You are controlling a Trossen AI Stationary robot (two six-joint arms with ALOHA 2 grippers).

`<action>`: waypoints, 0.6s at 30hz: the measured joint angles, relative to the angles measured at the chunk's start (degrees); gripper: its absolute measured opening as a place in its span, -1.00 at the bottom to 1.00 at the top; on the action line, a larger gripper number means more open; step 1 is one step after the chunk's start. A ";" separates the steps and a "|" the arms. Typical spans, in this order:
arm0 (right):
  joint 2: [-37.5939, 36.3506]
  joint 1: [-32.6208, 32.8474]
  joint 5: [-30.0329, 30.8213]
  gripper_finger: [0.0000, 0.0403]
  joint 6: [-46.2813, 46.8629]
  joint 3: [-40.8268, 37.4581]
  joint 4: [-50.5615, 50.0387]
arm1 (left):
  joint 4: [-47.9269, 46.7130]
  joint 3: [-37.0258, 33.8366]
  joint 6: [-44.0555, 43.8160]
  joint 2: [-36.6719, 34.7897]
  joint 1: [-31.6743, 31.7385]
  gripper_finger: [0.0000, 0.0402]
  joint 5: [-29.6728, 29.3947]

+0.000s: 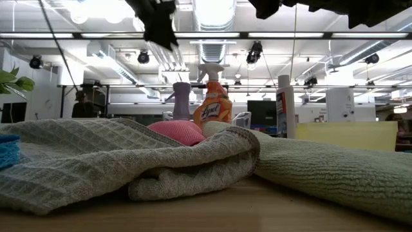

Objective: Pick & Place Kitchen Items
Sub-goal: Put the white plastic restorer bottle into the transparent bin

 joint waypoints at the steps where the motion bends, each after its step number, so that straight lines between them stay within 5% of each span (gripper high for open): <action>1: 0.32 0.00 0.00 0.78 -0.02 -0.16 1.30 | 3.32 -2.21 0.00 -2.18 -0.24 0.43 2.26; 5: 3.15 -0.01 -0.03 0.78 -0.52 -1.63 8.27 | 19.83 -15.05 -1.06 -12.14 -1.80 0.43 8.63; 11: 6.27 -1.12 -0.09 0.78 -1.70 -9.06 28.17 | 38.06 -36.72 -4.20 -26.71 -4.84 0.43 9.49; 18: -0.20 -3.57 7.43 0.78 -2.63 -17.55 34.65 | 46.48 -53.24 -8.03 -40.17 -8.73 0.43 8.22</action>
